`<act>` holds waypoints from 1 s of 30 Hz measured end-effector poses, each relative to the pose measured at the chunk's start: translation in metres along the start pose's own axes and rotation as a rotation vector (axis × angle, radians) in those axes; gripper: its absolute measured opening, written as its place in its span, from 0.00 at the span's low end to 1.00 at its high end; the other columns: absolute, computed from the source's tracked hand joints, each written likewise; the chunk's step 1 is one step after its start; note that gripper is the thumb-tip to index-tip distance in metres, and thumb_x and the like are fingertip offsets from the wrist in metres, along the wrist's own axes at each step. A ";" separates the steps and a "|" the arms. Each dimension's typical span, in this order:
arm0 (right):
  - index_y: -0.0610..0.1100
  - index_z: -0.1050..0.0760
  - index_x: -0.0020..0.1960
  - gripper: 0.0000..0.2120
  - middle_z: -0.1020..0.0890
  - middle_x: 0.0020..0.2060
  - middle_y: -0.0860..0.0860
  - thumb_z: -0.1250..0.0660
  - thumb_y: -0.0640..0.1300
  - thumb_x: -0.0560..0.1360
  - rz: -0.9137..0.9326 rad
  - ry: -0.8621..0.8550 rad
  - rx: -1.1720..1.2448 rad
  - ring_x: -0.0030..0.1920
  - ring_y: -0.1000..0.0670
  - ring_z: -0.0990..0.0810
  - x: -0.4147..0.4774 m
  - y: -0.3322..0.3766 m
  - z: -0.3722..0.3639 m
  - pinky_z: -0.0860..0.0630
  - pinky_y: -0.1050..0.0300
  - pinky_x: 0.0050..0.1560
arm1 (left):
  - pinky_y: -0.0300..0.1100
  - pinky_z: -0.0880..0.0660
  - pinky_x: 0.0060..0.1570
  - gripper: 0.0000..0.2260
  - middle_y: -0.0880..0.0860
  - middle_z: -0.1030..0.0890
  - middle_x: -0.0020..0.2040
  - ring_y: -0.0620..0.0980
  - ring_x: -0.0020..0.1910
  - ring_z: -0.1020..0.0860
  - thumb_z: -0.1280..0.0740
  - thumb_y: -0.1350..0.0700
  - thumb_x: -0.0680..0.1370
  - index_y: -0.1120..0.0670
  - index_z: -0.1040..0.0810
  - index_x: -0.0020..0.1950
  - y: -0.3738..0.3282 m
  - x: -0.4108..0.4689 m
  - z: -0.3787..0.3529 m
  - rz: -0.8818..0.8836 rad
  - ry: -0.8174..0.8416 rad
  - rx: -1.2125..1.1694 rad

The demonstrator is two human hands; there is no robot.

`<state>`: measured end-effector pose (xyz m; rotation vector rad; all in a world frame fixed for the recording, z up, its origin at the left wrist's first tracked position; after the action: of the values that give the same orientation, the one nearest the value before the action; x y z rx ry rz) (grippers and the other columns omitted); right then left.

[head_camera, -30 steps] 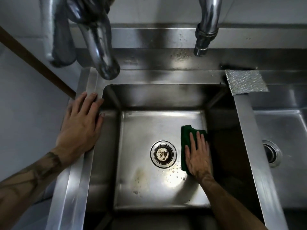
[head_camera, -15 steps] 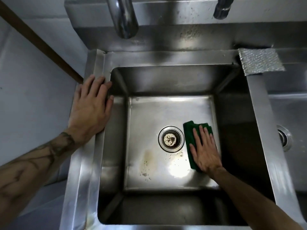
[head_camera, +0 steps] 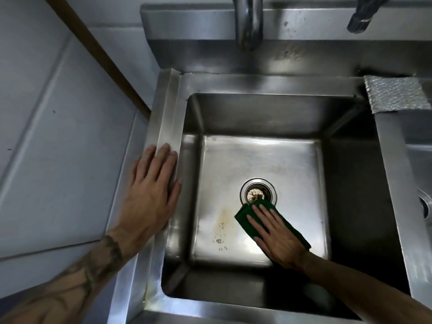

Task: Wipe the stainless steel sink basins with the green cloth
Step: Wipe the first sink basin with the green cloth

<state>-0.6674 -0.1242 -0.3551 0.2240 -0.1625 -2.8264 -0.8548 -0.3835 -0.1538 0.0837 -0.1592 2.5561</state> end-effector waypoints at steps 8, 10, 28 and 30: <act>0.45 0.47 0.83 0.30 0.46 0.82 0.45 0.48 0.57 0.85 0.043 0.060 0.052 0.82 0.46 0.49 0.019 -0.005 0.004 0.45 0.44 0.79 | 0.61 0.43 0.82 0.27 0.59 0.37 0.84 0.60 0.85 0.43 0.45 0.46 0.87 0.59 0.35 0.83 -0.001 -0.002 -0.001 0.006 -0.025 0.031; 0.45 0.48 0.83 0.30 0.46 0.82 0.45 0.48 0.57 0.85 0.051 0.062 0.032 0.83 0.45 0.49 0.006 -0.014 0.003 0.44 0.43 0.79 | 0.61 0.43 0.82 0.27 0.59 0.36 0.84 0.60 0.85 0.42 0.44 0.46 0.87 0.58 0.35 0.83 -0.002 -0.002 -0.001 0.011 -0.036 0.025; 0.49 0.47 0.83 0.28 0.48 0.83 0.47 0.50 0.56 0.85 0.376 0.123 0.091 0.83 0.46 0.51 0.075 0.069 -0.009 0.49 0.46 0.81 | 0.61 0.41 0.82 0.26 0.57 0.36 0.84 0.58 0.85 0.43 0.41 0.47 0.87 0.57 0.35 0.83 0.000 0.000 0.001 0.046 -0.006 0.021; 0.51 0.46 0.83 0.28 0.46 0.83 0.48 0.48 0.56 0.85 0.532 0.152 0.046 0.82 0.47 0.48 0.051 0.072 -0.020 0.48 0.46 0.80 | 0.61 0.41 0.82 0.25 0.57 0.37 0.84 0.58 0.85 0.43 0.41 0.47 0.88 0.57 0.35 0.83 0.000 0.000 0.001 0.044 -0.002 0.024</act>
<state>-0.6916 -0.2102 -0.3717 0.3462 -0.2167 -2.2706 -0.8548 -0.3839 -0.1526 0.0927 -0.1321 2.6017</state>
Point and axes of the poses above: each hand's wrist, its own x-axis towards the middle knuckle, its own z-axis out of the back of the hand, y = z × x, the point moved 5 cm from there along x, towards the middle knuckle
